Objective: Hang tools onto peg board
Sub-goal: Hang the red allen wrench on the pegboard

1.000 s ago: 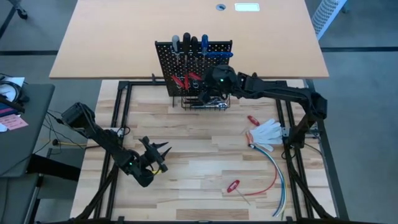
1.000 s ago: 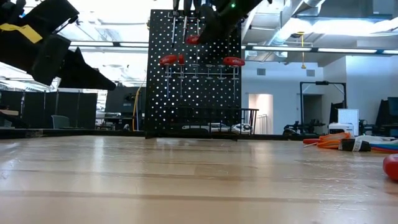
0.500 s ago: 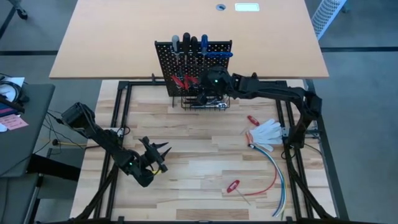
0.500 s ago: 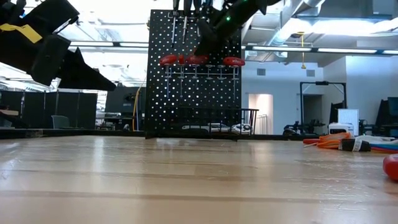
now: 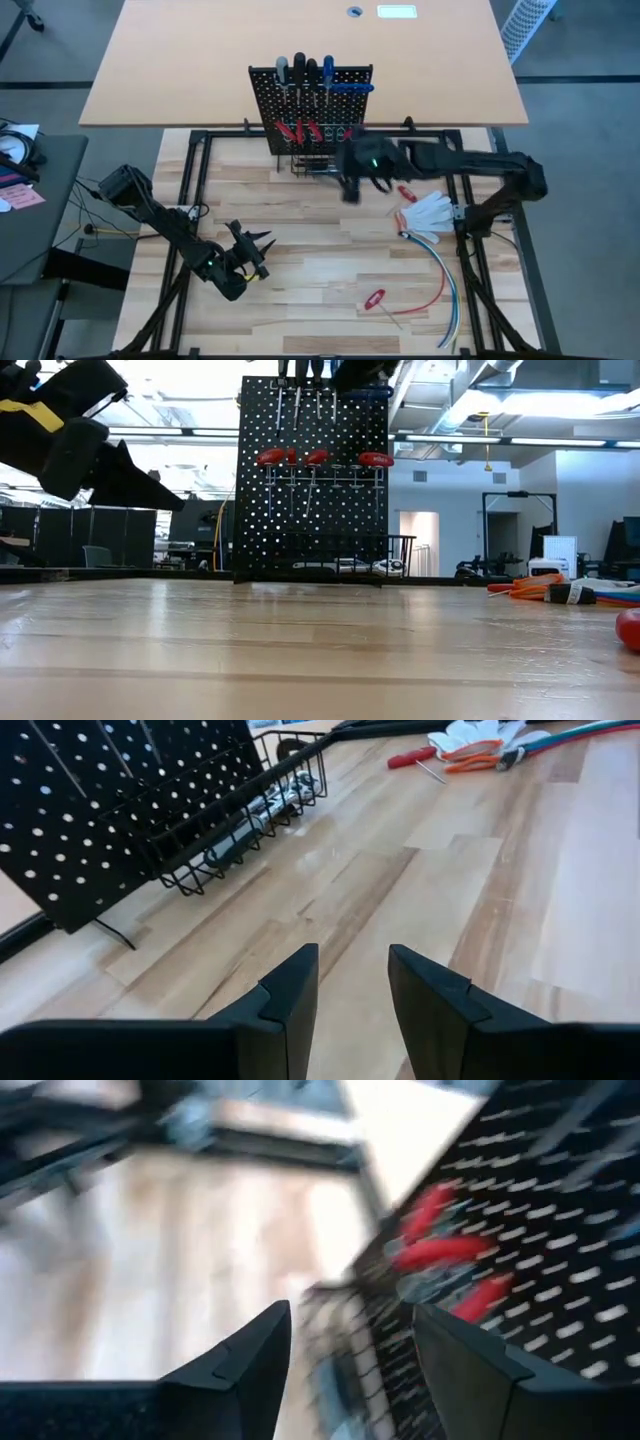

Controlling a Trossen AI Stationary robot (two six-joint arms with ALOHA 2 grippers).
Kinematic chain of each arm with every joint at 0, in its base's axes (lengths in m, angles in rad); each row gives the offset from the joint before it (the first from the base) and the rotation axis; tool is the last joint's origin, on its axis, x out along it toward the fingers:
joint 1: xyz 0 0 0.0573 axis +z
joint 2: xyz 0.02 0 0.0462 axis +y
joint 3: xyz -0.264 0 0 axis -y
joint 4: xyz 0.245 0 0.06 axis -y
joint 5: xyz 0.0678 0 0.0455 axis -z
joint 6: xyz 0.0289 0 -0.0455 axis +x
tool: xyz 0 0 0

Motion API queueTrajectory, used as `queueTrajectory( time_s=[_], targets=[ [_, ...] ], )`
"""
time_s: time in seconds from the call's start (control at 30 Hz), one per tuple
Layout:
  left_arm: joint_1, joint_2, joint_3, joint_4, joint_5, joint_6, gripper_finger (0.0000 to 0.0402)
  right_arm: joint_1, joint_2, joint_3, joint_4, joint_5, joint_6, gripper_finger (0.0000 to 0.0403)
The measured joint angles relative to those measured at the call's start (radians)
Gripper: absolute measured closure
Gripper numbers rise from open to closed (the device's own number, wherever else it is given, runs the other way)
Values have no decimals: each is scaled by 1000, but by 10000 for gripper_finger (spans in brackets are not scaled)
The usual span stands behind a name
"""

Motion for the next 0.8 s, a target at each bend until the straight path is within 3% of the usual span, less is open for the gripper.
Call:
queueTrajectory(
  time_s=[0.13,0.27,0.5,0.63,0.8],
  targets=[
    [0,0,0,2,14,18,284,161,-68,-39,-202,0,75,193],
    [13,0,0,77,35,120,284,364,-97,-178,-315,-4,330,199],
    [126,1,0,373,319,504,284,721,-36,-407,-285,-31,777,200],
    [189,1,0,500,464,661,284,805,77,-416,-250,-161,978,200],
    [255,2,0,558,523,776,284,785,239,-365,-212,-306,1219,200]
  ],
)
